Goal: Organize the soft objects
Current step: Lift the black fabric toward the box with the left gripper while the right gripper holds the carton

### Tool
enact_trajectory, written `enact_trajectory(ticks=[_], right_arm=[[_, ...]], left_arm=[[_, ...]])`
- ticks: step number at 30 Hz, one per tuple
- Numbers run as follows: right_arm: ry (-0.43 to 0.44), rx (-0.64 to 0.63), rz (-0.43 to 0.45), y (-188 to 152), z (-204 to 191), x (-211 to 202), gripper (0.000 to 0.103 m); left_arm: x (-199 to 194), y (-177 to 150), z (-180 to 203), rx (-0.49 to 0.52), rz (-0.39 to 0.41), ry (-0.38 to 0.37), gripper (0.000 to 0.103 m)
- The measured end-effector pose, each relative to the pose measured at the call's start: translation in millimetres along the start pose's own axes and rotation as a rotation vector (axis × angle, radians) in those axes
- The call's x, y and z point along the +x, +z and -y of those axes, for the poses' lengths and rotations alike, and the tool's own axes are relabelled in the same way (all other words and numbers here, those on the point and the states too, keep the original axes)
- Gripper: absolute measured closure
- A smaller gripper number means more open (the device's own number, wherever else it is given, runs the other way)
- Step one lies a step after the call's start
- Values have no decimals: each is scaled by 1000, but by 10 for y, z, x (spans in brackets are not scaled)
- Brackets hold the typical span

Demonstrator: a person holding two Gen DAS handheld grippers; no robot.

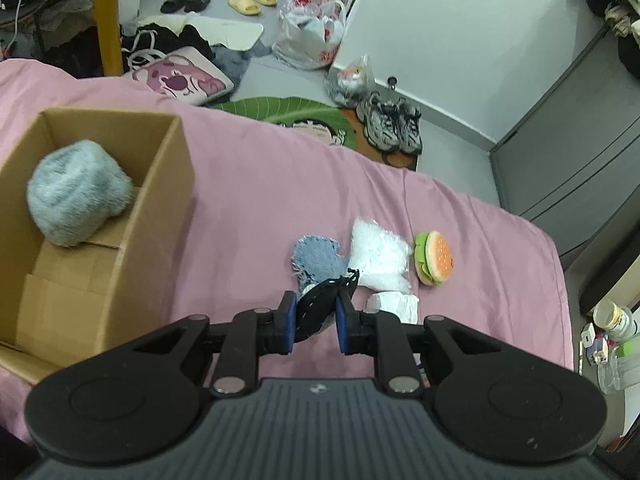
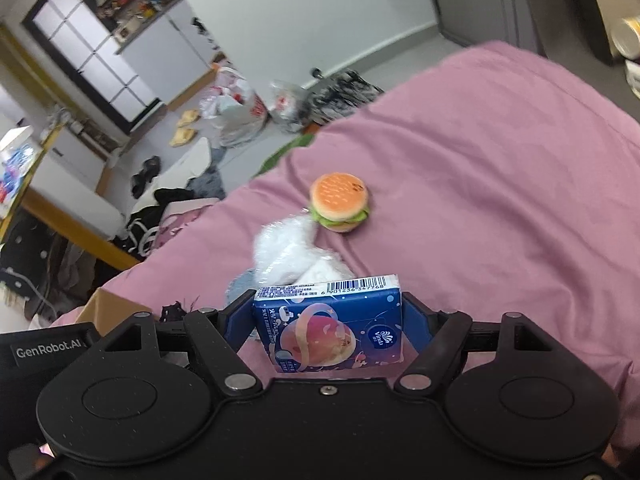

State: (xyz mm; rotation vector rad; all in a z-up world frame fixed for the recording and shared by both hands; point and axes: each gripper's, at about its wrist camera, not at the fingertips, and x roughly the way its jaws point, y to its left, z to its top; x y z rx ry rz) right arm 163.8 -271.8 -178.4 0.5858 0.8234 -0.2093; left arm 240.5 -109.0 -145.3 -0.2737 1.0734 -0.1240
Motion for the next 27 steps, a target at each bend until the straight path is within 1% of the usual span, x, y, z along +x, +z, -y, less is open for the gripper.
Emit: enact_trajectory(ticks=[4, 6, 9, 12, 19, 27], right_arm=[[45, -57, 12, -2, -91, -98, 30], [66, -104, 25, 0, -188, -156, 30], [105, -134, 46, 16, -304, -252, 30], [118, -161, 71, 51, -387, -340, 31], [128, -186, 95, 53, -591, -489, 30], [171, -251, 128, 27, -921, -732, 30]], left_arm=[[-170, 16, -103, -13, 29, -2, 84], [-263, 30, -158, -20, 44, -4, 84], [-419, 70, -249, -25, 68, -15, 84], [-563, 97, -320, -22, 97, -26, 84], [-785, 139, -517, -28, 143, -46, 84], [-1038, 172, -754, -55, 192, -75, 84]])
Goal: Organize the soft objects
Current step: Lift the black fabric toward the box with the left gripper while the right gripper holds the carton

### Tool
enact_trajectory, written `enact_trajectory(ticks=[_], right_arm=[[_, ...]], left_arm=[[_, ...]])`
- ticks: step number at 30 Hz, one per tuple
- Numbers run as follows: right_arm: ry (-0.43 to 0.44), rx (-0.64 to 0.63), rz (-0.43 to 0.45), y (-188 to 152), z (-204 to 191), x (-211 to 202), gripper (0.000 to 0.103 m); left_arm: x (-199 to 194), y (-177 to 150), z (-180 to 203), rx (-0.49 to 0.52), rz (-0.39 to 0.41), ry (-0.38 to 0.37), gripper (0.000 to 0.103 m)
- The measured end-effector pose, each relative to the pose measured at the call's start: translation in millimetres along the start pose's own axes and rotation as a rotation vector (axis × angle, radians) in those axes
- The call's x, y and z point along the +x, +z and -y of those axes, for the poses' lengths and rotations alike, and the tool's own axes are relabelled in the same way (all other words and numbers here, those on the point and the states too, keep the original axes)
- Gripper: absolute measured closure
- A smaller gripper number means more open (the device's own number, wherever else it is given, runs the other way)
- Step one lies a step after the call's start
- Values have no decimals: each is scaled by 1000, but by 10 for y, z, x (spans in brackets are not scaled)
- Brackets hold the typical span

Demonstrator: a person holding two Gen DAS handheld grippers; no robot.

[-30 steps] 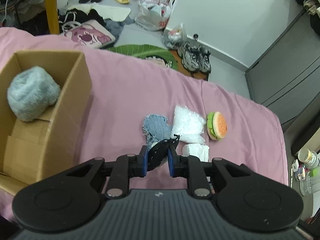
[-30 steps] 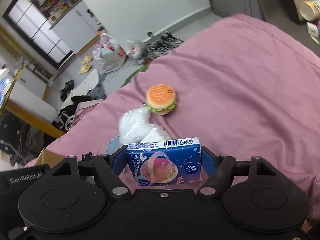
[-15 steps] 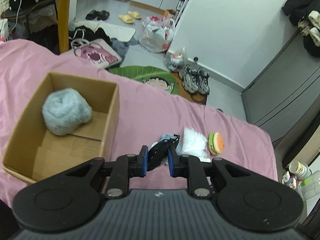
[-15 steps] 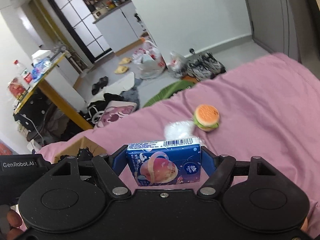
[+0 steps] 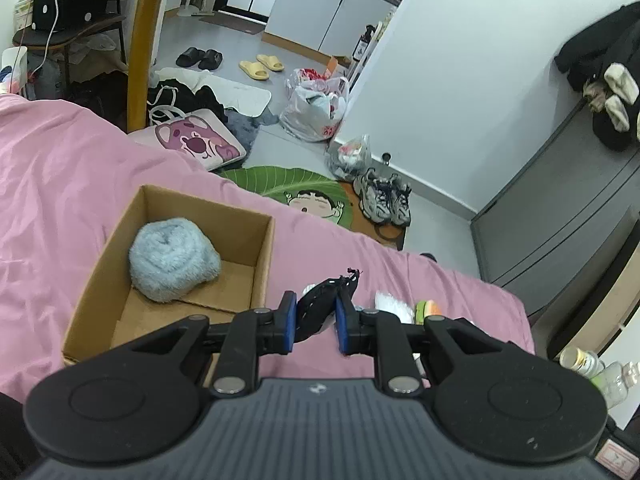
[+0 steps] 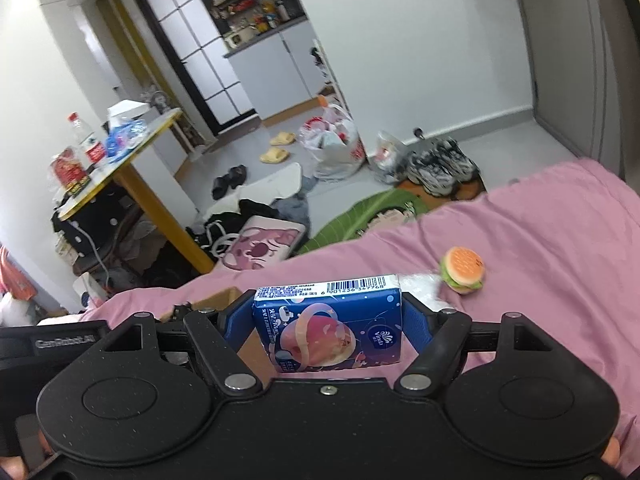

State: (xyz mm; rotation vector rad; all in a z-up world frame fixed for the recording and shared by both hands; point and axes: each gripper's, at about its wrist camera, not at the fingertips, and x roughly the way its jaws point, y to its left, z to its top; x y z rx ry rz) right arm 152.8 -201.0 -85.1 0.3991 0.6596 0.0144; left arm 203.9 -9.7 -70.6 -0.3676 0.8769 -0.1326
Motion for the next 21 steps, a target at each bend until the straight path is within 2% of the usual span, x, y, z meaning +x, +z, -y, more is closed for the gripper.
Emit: enact_trajectory(ticks=[11, 16, 19, 21], right_arm=[[38, -61, 12, 49, -380, 61, 30], [60, -57, 9, -27, -519, 137, 30], [104, -18, -13, -52, -575, 225, 30], [106, -40, -14, -70, -670, 289, 30]], left_arm=[[-169, 123, -293, 3, 58, 22, 84], [-163, 154, -497, -11, 63, 23, 84], [-142, 173, -649, -34, 56, 29, 84], [-123, 187, -746, -46, 55, 37, 84]])
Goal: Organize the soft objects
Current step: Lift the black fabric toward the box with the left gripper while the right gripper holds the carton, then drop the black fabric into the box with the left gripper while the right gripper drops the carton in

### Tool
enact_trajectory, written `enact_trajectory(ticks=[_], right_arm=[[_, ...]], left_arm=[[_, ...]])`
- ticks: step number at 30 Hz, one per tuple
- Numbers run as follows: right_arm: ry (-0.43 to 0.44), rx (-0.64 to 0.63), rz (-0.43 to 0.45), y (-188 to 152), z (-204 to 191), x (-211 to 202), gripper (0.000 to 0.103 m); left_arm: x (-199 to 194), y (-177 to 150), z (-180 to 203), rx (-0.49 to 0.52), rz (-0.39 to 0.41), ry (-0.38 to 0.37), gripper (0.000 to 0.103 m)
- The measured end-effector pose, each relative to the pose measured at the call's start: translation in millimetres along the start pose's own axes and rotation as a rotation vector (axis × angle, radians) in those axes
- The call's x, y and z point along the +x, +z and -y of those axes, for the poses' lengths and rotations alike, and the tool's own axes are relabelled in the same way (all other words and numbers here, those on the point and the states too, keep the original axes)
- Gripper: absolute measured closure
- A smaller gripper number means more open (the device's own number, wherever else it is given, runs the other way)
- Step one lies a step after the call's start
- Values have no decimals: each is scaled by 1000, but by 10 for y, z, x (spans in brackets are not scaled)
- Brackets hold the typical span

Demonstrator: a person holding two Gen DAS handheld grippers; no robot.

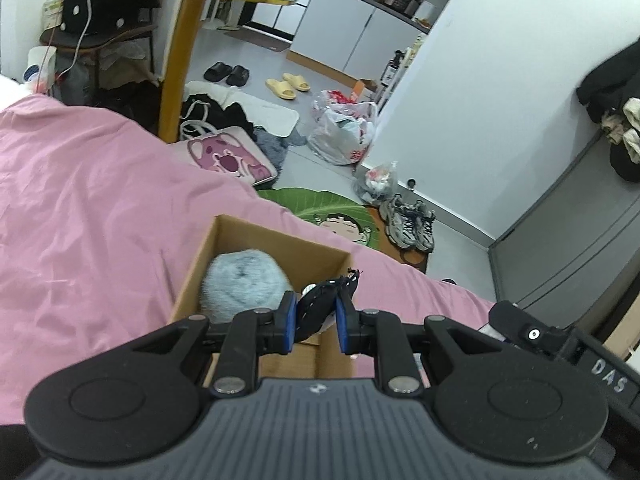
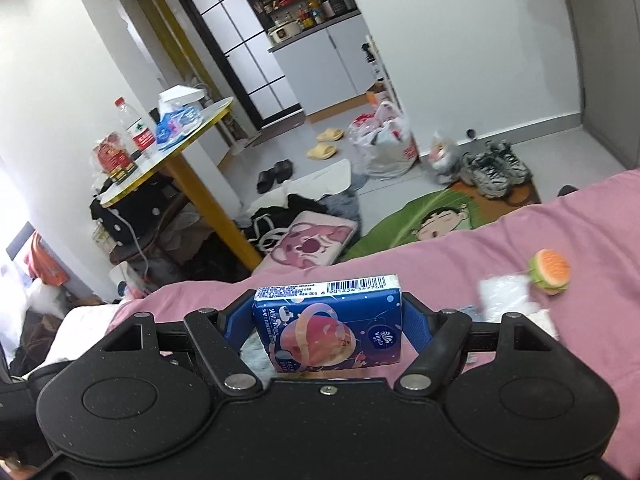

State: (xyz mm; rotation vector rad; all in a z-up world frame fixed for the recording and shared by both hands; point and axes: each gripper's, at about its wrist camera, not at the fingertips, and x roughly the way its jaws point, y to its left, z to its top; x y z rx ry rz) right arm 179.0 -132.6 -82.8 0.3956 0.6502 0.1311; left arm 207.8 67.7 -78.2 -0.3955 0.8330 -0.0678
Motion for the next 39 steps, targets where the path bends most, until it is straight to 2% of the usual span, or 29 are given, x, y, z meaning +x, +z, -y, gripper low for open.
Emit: enact_trajectory(ticks=[9, 18, 26, 30, 33, 38, 39], right_arm=[[17, -37, -50, -56, -224, 335, 30], [49, -59, -109, -76, -349, 668, 30], [94, -144, -130, -58, -456, 866, 30], [105, -148, -112, -76, -454, 877, 28], [111, -157, -111, -67, -442, 857, 21], [101, -111, -101, -13, -346, 710, 18], [99, -106, -108, -14, -328, 696, 18]], left_arm=[[212, 65, -337, -50, -45, 26, 84], [466, 40, -495, -78, -111, 57, 83], [556, 105, -555, -77, -148, 69, 78], [487, 201, -587, -90, -150, 90, 73], [427, 252, -562, -62, -138, 109, 65], [389, 314, -527, -20, -149, 132, 61], [385, 328, -519, -16, -150, 139, 55]])
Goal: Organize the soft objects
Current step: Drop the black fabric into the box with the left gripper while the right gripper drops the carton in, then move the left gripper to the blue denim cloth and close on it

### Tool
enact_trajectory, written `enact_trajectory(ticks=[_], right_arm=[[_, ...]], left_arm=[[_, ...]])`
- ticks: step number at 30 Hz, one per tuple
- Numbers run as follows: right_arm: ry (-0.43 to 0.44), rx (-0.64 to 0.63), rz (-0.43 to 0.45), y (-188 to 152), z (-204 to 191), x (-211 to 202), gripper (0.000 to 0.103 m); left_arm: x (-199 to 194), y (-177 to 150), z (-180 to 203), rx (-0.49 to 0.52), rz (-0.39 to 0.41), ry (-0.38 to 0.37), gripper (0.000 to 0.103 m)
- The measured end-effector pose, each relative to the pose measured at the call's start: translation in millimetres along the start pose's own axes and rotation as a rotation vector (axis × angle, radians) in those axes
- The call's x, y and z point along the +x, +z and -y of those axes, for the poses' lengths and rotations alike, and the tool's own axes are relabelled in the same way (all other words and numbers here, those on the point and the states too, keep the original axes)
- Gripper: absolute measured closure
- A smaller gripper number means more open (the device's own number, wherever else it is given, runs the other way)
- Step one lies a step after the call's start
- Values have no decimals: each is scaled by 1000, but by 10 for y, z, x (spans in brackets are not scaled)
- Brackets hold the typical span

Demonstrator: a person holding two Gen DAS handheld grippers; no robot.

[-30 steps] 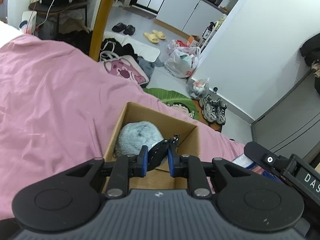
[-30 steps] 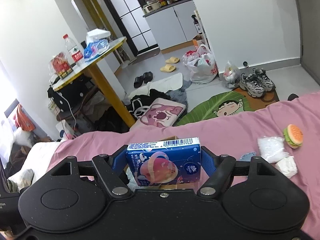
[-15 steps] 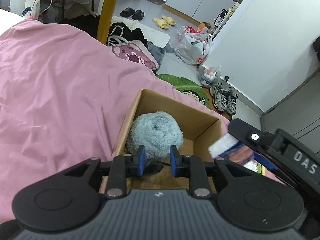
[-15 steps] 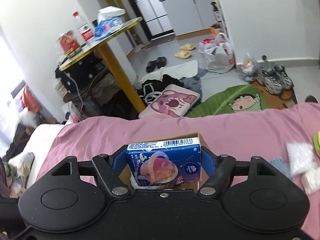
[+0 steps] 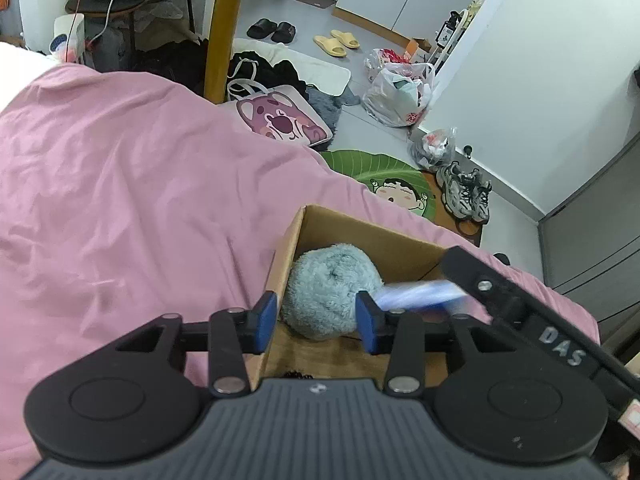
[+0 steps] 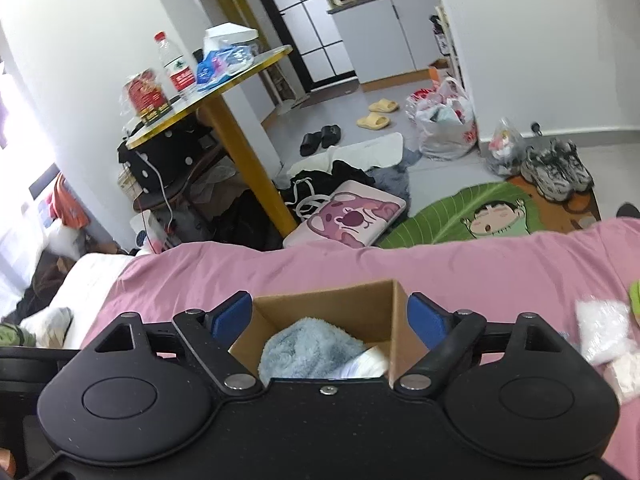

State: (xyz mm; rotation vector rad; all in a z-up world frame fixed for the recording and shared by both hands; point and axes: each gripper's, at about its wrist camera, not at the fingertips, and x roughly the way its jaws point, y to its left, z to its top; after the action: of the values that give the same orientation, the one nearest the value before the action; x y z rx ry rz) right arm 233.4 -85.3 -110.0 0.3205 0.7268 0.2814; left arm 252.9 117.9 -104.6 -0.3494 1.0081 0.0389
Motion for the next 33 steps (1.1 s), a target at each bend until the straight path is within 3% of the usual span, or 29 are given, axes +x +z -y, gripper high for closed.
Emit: enact_trajectory(ticks=[4, 9, 16, 28, 33], right_arm=[[-6, 5, -28, -6, 50, -100, 18], [-36, 17, -55, -1, 154, -255, 15], [-3, -24, -88, -28, 240, -505, 12], [-13, -72, -88, 42, 516, -851, 10], [-11, -86, -77, 83, 598, -915, 0]], left_arm=[[-49, 17, 62, 16, -3, 32, 29], [-168, -6, 127, 44, -3, 45, 17], [-320, -15, 233, 107, -9, 82, 12], [-469, -150, 441, 160, -20, 66, 5], [-537, -184, 523, 159, -5, 56, 4]])
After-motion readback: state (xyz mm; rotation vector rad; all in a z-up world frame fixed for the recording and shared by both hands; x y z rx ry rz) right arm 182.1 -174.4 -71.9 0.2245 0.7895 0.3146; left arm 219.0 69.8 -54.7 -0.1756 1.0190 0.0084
